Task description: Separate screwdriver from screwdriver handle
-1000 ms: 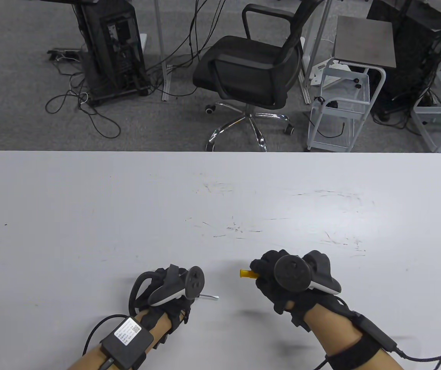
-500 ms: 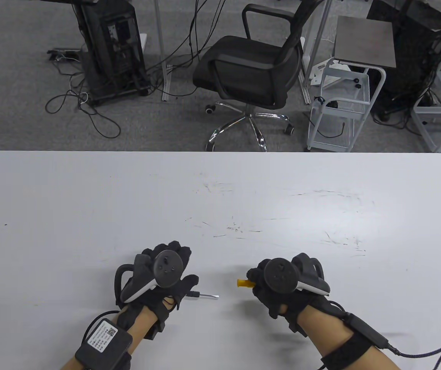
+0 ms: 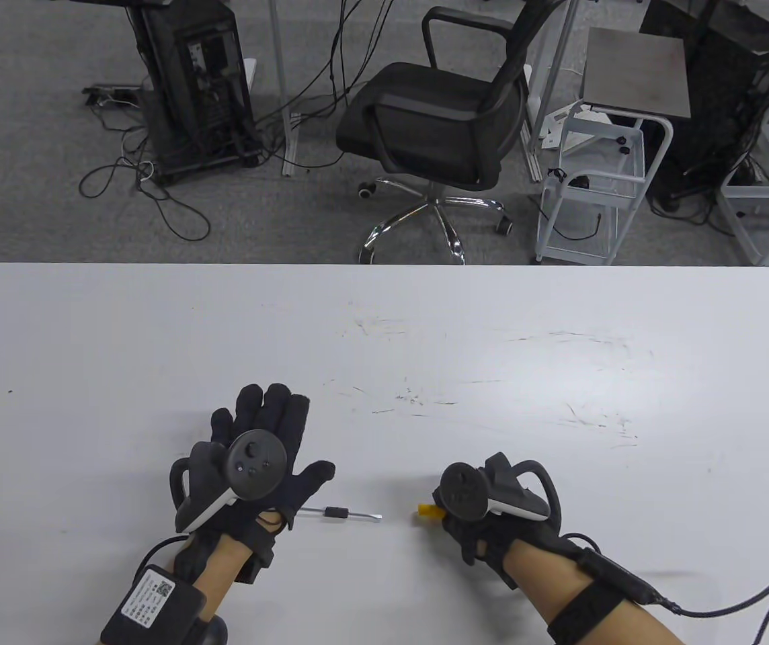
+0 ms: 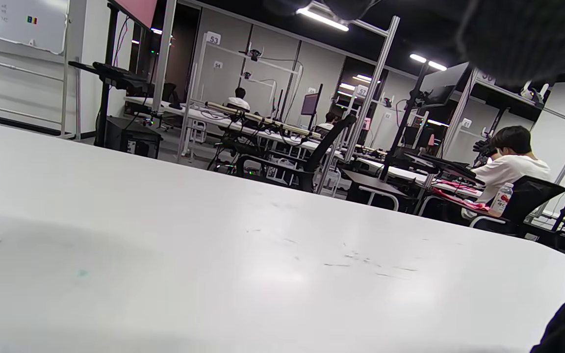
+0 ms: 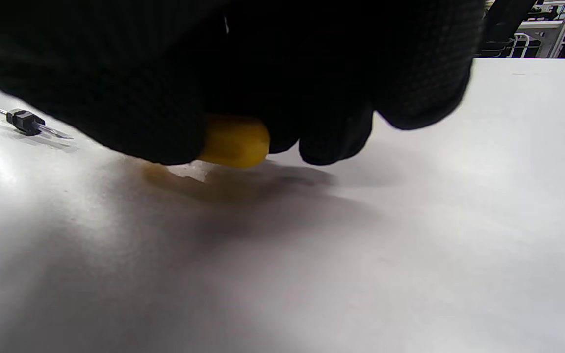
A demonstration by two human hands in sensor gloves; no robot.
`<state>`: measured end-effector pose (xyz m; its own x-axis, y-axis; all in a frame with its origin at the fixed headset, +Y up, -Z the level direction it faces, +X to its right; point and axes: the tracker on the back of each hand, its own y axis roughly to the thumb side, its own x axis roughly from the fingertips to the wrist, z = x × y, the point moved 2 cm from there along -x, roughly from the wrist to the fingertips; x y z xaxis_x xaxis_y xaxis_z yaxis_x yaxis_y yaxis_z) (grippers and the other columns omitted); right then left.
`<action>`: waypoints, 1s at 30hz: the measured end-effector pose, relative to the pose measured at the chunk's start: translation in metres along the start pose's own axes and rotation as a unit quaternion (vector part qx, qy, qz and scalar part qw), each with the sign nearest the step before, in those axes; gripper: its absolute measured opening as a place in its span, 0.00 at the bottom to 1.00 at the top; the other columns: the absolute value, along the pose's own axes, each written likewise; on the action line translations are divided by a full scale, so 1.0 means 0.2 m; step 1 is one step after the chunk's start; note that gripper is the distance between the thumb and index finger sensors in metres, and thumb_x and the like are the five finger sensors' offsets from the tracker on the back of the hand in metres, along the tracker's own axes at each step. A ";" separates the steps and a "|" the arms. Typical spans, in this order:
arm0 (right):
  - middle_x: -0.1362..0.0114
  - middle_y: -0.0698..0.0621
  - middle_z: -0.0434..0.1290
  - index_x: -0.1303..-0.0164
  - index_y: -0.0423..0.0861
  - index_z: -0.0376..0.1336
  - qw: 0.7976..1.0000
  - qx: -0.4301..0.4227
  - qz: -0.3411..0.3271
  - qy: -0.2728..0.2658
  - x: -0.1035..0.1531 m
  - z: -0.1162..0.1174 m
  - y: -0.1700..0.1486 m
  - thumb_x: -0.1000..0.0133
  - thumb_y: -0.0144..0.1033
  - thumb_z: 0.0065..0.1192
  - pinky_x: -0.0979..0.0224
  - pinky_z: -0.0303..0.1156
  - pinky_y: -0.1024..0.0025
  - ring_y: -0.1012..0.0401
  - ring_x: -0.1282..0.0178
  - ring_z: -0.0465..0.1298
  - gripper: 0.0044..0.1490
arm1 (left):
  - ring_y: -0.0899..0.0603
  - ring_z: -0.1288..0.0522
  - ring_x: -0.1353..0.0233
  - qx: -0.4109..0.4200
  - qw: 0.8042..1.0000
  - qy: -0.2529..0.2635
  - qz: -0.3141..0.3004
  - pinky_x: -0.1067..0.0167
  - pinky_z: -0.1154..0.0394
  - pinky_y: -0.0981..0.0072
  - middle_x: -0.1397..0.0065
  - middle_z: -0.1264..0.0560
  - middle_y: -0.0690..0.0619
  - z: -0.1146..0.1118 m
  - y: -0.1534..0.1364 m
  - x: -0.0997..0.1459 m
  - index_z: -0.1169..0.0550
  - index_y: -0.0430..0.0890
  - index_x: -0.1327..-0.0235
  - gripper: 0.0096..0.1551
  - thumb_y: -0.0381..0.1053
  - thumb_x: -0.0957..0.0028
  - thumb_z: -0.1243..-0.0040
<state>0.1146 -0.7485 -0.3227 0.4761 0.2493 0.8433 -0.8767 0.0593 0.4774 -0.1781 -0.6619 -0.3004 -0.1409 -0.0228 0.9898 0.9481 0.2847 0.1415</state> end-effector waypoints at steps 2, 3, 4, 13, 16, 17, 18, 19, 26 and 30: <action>0.30 0.48 0.71 0.31 0.46 0.69 1.000 0.003 0.002 0.001 0.00 0.00 0.00 0.42 0.45 0.76 0.38 0.74 0.48 0.44 0.39 0.77 0.31 | 0.34 0.60 0.12 -0.002 1.000 -0.001 0.000 0.22 0.58 0.31 0.14 0.56 0.57 0.00 0.00 0.00 0.50 0.61 0.19 0.56 0.77 0.57 0.41; 0.30 0.48 0.71 0.31 0.46 0.69 1.000 0.005 0.003 0.003 0.00 0.01 0.00 0.42 0.45 0.76 0.38 0.74 0.48 0.44 0.39 0.77 0.31 | 0.34 0.60 0.12 -0.003 1.000 -0.002 -0.001 0.22 0.58 0.31 0.14 0.56 0.57 0.00 0.00 0.00 0.49 0.61 0.19 0.56 0.77 0.57 0.41; 0.30 0.48 0.71 0.31 0.46 0.68 1.000 0.005 0.004 0.006 0.00 0.01 0.00 0.42 0.45 0.76 0.38 0.74 0.48 0.44 0.39 0.77 0.31 | 0.34 0.59 0.12 -0.004 1.000 -0.003 -0.001 0.22 0.58 0.31 0.14 0.56 0.57 0.00 0.01 0.00 0.49 0.61 0.19 0.56 0.77 0.57 0.41; 0.30 0.48 0.71 0.30 0.46 0.68 1.000 0.009 0.007 0.008 0.00 0.01 0.00 0.42 0.47 0.75 0.37 0.74 0.47 0.44 0.39 0.77 0.32 | 0.34 0.59 0.11 -0.011 1.000 -0.008 0.002 0.22 0.58 0.30 0.14 0.56 0.57 -0.01 0.01 0.00 0.50 0.61 0.19 0.56 0.77 0.57 0.41; 0.29 0.48 0.70 0.28 0.46 0.66 1.000 -0.001 0.008 0.000 0.01 -0.01 -0.02 0.42 0.48 0.75 0.36 0.73 0.47 0.43 0.38 0.76 0.34 | 0.34 0.59 0.11 -0.012 1.000 -0.007 0.003 0.22 0.58 0.30 0.14 0.56 0.57 -0.01 0.01 0.00 0.50 0.61 0.19 0.56 0.77 0.57 0.41; 0.29 0.48 0.70 0.28 0.46 0.66 1.000 -0.007 0.010 -0.003 0.02 -0.04 -0.02 0.42 0.48 0.75 0.36 0.73 0.47 0.43 0.37 0.76 0.35 | 0.34 0.59 0.11 -0.011 1.000 -0.007 0.003 0.22 0.58 0.30 0.14 0.56 0.57 -0.01 0.01 0.00 0.50 0.61 0.19 0.56 0.77 0.57 0.42; 0.28 0.48 0.69 0.27 0.46 0.65 1.000 -0.020 0.011 0.000 0.03 -0.07 -0.02 0.42 0.49 0.75 0.35 0.72 0.46 0.43 0.37 0.75 0.36 | 0.34 0.59 0.11 -0.011 1.000 -0.007 0.003 0.22 0.58 0.30 0.14 0.56 0.57 -0.01 0.01 0.00 0.50 0.61 0.19 0.56 0.77 0.57 0.42; 0.28 0.48 0.69 0.26 0.46 0.65 0.999 -0.030 0.010 -0.007 0.05 -0.10 -0.02 0.42 0.49 0.74 0.35 0.72 0.46 0.42 0.36 0.75 0.36 | 0.34 0.59 0.11 -0.012 1.000 -0.007 0.004 0.22 0.58 0.31 0.14 0.56 0.57 -0.01 0.01 0.00 0.50 0.61 0.19 0.56 0.77 0.57 0.42; 0.20 0.48 0.62 0.23 0.48 0.61 0.979 -0.080 -0.016 -0.185 0.20 -0.37 -0.05 0.42 0.58 0.68 0.26 0.65 0.39 0.40 0.23 0.67 0.42 | 0.34 0.59 0.11 -0.007 1.000 -0.007 0.001 0.22 0.58 0.31 0.14 0.56 0.57 -0.01 0.01 0.00 0.50 0.61 0.19 0.56 0.77 0.57 0.42; 0.13 0.50 0.49 0.17 0.51 0.54 0.971 -0.079 -0.020 -0.227 0.24 -0.40 -0.06 0.43 0.63 0.68 0.20 0.52 0.32 0.39 0.12 0.51 0.50 | 0.34 0.59 0.11 -0.007 1.000 -0.007 0.000 0.22 0.58 0.30 0.14 0.57 0.57 -0.01 0.01 0.00 0.50 0.61 0.19 0.56 0.77 0.57 0.42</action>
<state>0.1420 -0.6595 -0.3084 0.4606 -0.2051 0.8636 -0.8392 0.2162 0.4989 -0.1760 -0.6639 -0.3010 -0.1445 -0.0087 0.9895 0.9521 0.2713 0.1414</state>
